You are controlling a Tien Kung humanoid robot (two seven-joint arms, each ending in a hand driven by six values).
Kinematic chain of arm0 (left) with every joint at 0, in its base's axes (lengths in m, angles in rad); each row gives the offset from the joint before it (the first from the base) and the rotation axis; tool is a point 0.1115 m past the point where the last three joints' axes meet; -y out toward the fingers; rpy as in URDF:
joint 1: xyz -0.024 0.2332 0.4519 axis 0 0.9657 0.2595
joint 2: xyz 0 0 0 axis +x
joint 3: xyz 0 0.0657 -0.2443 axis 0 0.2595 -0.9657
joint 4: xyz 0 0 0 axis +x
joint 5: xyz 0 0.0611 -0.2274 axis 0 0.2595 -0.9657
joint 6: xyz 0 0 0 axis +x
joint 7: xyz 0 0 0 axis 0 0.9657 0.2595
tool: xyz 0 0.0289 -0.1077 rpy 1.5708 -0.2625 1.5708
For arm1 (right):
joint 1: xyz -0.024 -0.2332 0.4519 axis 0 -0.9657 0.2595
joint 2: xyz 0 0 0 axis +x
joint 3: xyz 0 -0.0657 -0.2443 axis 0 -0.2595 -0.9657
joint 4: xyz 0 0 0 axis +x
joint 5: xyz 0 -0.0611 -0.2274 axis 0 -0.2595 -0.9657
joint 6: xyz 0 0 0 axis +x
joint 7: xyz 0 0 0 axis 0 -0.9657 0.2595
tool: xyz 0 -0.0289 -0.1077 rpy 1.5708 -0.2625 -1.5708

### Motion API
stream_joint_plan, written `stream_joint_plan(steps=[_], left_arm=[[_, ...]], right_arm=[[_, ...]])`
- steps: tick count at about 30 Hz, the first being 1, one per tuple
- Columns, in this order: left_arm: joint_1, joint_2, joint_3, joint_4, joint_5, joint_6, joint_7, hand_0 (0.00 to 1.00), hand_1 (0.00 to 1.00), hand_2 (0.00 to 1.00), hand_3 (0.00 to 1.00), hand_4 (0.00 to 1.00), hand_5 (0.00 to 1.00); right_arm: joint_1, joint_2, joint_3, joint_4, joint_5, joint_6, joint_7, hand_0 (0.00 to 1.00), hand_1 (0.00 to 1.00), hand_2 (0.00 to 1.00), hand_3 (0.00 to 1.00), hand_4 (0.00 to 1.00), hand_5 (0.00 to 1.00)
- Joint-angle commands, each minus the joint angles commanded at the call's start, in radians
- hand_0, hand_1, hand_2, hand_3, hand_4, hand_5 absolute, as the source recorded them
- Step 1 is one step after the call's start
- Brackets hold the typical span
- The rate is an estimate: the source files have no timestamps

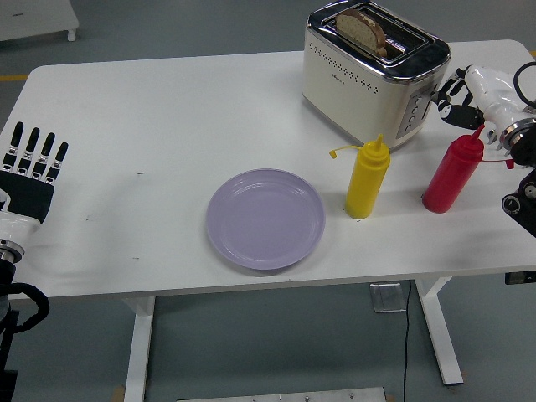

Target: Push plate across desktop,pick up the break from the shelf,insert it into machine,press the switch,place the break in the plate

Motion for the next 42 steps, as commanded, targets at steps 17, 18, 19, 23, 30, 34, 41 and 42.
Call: stream_joint_plan(steps=[17,18,19,23,30,34,41,42], left_arm=[[-0.003,0.000,0.002,0.000,0.000,0.000,0.000,0.817,0.871,0.952,0.837,0.606,0.998],[-0.003,0.000,0.001,0.000,0.000,0.000,0.000,0.817,0.871,0.952,0.837,0.606,0.998],[-0.003,0.000,0.001,0.000,0.000,0.000,0.000,0.817,0.871,0.952,0.837,0.606,0.998],[-0.005,0.000,0.001,0.000,0.000,0.000,0.000,0.817,0.870,0.953,0.837,0.606,0.998],[-0.005,0.000,0.000,0.000,0.000,0.000,0.000,0.817,0.871,0.953,0.836,0.606,0.998],[-0.006,0.000,0.001,0.001,0.000,0.000,0.000,0.816,0.872,0.953,0.836,0.606,0.998],[-0.006,0.000,0.001,0.001,0.000,-0.001,0.000,0.816,0.872,0.953,0.836,0.606,0.998],[-0.006,0.000,0.002,0.001,0.000,-0.001,0.000,0.816,0.872,0.953,0.836,0.606,0.998]], right_arm=[[0.005,0.013,-0.008,-0.031,0.014,-0.009,0.008,0.379,0.457,0.578,0.562,0.428,0.418],[0.006,0.012,-0.008,-0.031,0.014,-0.009,0.008,0.379,0.457,0.578,0.562,0.428,0.418],[0.006,0.012,-0.008,-0.031,0.014,-0.009,0.008,0.379,0.457,0.578,0.562,0.428,0.418],[0.008,0.012,-0.010,-0.032,0.015,-0.009,0.008,0.377,0.453,0.574,0.559,0.403,0.397],[0.011,0.013,-0.009,-0.031,0.013,-0.010,0.007,0.376,0.454,0.574,0.558,0.400,0.392],[0.012,0.013,-0.001,-0.030,0.010,-0.011,0.007,0.376,0.454,0.574,0.558,0.398,0.393],[0.012,0.007,0.025,-0.023,0.003,-0.014,0.007,0.377,0.454,0.575,0.559,0.398,0.394],[0.011,0.006,0.031,-0.021,0.001,-0.014,0.007,0.377,0.454,0.575,0.559,0.398,0.394]])
